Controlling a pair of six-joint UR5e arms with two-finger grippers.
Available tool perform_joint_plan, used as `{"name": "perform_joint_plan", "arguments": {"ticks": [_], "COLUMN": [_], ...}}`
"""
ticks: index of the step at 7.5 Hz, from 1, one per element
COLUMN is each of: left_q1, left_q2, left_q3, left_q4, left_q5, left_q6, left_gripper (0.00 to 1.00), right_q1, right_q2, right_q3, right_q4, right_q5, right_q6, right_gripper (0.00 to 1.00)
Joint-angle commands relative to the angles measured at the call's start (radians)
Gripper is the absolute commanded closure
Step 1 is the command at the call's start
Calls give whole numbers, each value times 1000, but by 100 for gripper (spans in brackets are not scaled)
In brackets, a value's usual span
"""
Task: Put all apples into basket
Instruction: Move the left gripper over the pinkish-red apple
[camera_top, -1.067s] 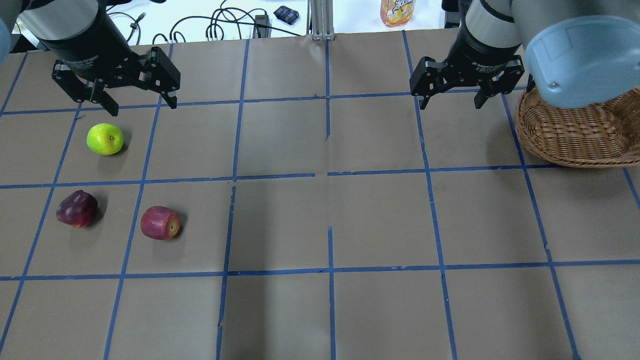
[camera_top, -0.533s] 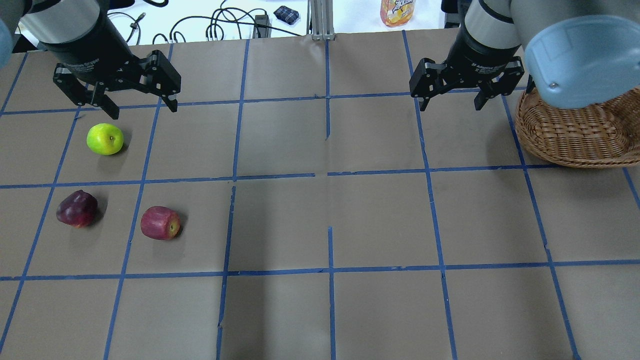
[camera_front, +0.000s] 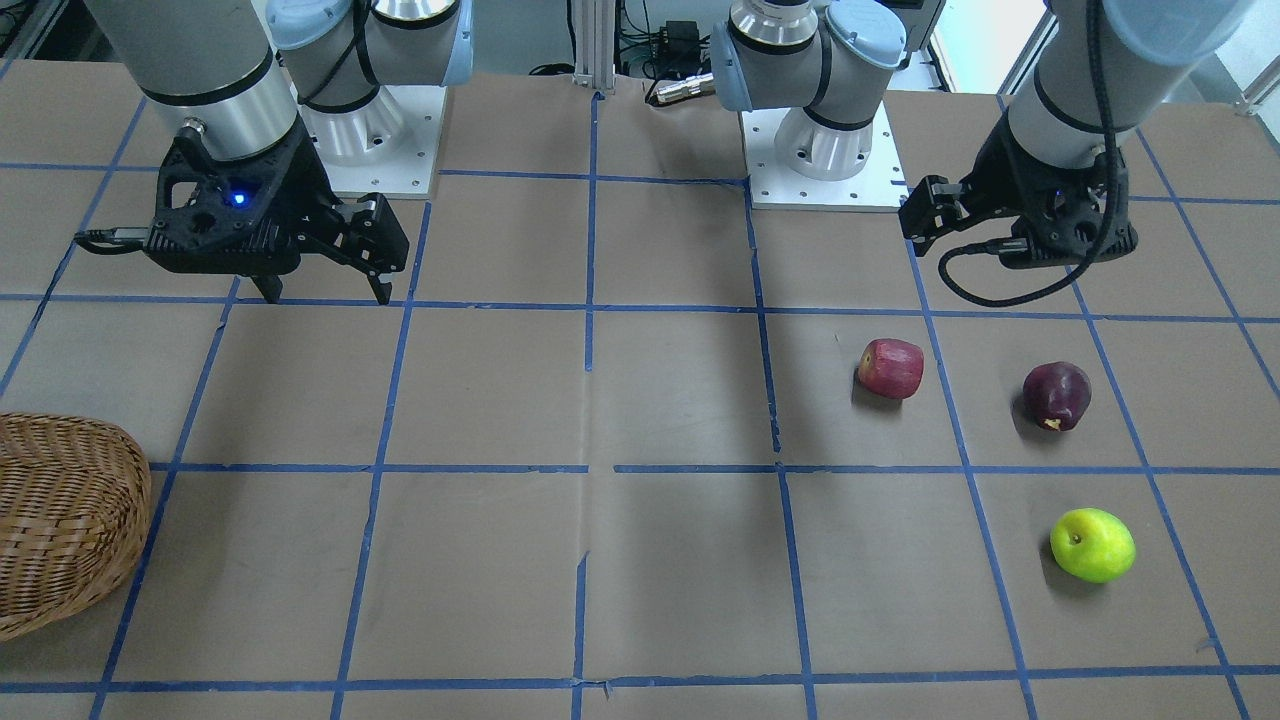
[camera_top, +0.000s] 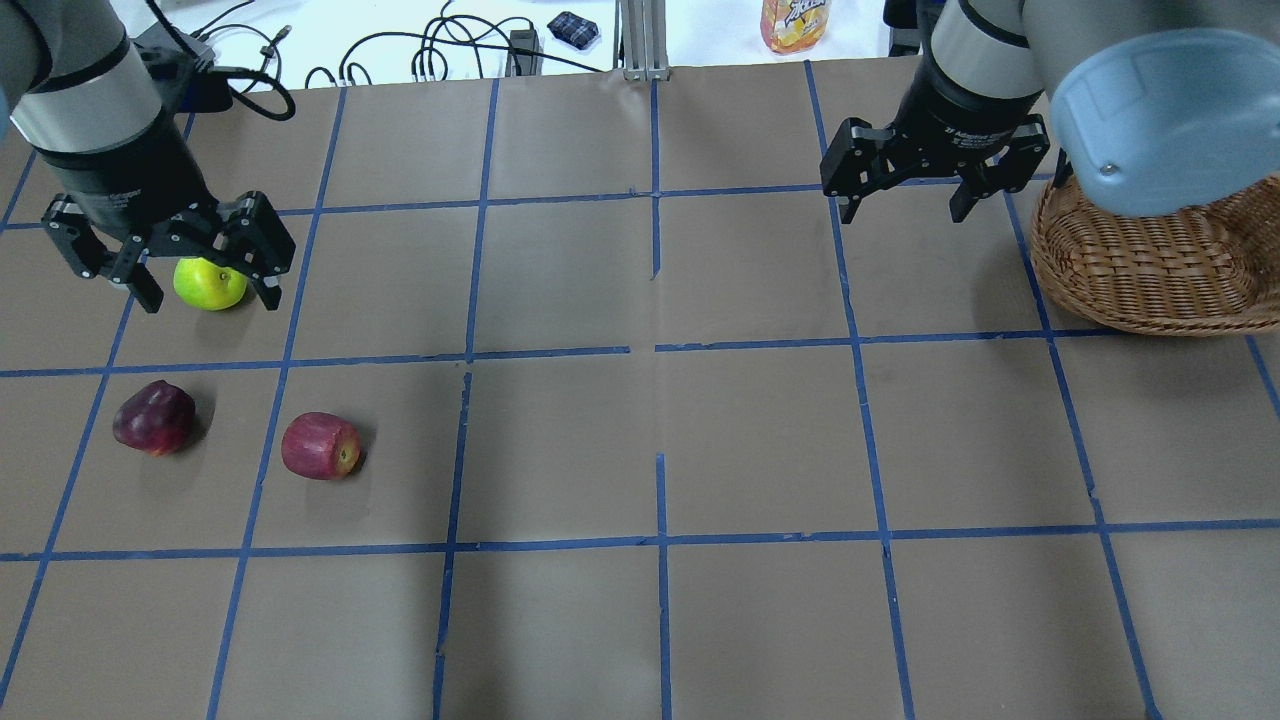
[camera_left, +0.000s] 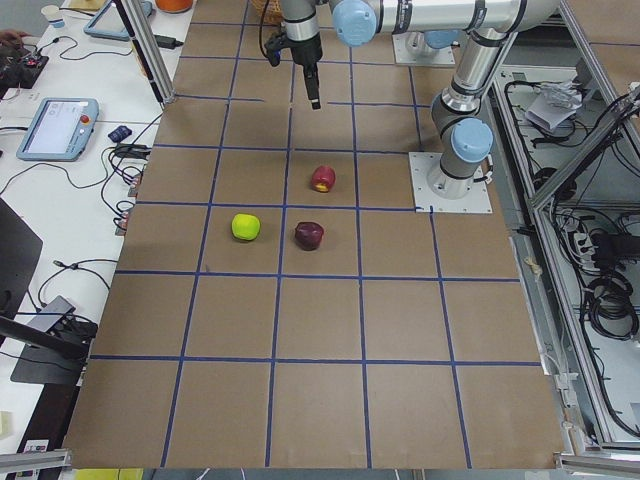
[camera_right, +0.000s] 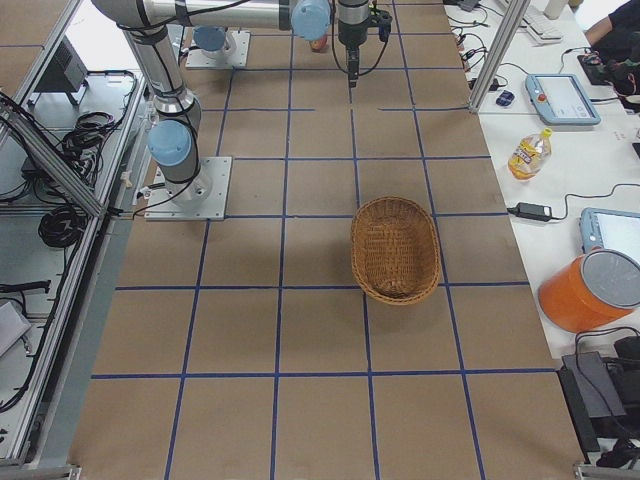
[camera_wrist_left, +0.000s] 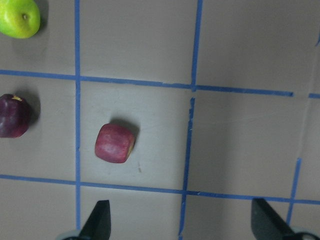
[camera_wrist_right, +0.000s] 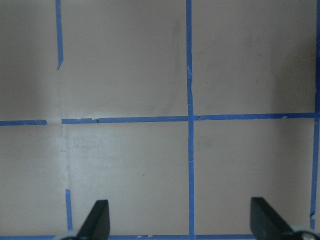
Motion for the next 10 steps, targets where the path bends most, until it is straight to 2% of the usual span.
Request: {"name": "perform_joint_plan", "arguments": {"ticks": [1,2,3,4,6,7,10], "left_q1": [95,110,112,112,112,113,113], "left_q2": [-35,-52,-63,-76,-110,-130,-152], "left_q3": [-159,-260,-354,-406,-450,-492,-540], "left_q4": [166,260,428,526,575,686,723], "left_q5": [-5,-52,-63,-60,-63,-62,-59], "left_q6": [174,221,235,286,359,362,284], "left_gripper": [0,0,0,0,0,0,0], "right_q1": [0,-1,0,0,0,2,0], "right_q2": [0,0,0,0,0,0,0], "right_q3": [0,0,0,0,0,0,0], "right_q4": [1,-1,-1,-1,-1,-2,-5], "right_q5": [1,1,1,2,2,2,2], "right_q6": [-1,-5,-6,-6,-6,-6,-6], "right_gripper": [0,0,0,0,0,0,0]}}
